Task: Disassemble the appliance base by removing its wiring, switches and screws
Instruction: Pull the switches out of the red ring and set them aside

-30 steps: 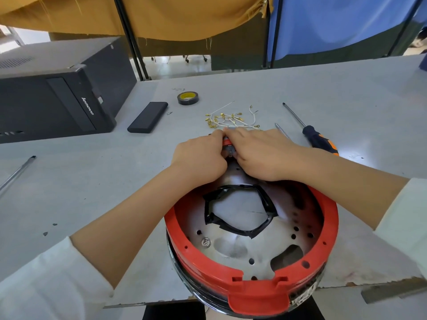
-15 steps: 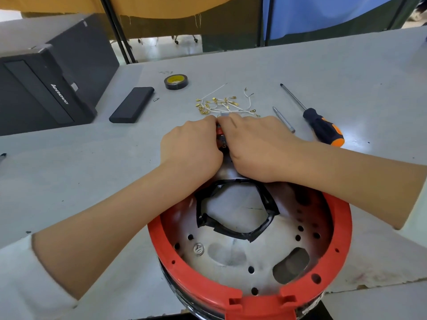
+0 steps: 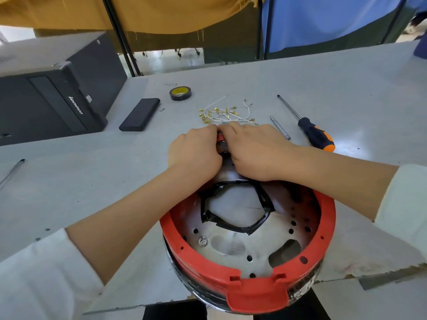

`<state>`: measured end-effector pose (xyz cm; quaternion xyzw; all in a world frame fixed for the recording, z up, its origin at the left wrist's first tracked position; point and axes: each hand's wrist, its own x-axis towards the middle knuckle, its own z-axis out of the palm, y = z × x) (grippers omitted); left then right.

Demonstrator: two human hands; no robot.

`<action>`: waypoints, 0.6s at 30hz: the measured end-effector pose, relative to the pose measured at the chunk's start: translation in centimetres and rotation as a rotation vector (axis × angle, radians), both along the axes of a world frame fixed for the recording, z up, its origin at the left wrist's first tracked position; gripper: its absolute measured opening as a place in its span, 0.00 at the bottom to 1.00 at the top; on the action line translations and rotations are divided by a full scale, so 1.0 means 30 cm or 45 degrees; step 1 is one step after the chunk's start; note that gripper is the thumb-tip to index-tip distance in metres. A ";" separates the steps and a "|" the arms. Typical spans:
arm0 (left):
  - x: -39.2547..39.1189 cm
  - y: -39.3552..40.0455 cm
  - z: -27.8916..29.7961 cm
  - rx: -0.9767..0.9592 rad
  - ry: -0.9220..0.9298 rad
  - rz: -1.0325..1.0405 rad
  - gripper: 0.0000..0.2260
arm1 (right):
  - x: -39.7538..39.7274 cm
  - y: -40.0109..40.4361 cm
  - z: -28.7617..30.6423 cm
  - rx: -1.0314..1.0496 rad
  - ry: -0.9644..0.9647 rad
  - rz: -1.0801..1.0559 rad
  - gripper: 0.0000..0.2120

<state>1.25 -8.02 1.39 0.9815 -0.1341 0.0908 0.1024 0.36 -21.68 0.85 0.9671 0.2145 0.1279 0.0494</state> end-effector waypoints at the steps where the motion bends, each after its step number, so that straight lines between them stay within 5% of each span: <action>1: 0.005 0.010 0.002 -0.024 0.040 -0.034 0.13 | 0.004 -0.006 0.007 0.039 0.050 0.009 0.21; 18: 0.024 0.018 -0.004 -0.192 0.126 -0.040 0.16 | 0.000 -0.023 0.036 0.154 0.243 -0.024 0.07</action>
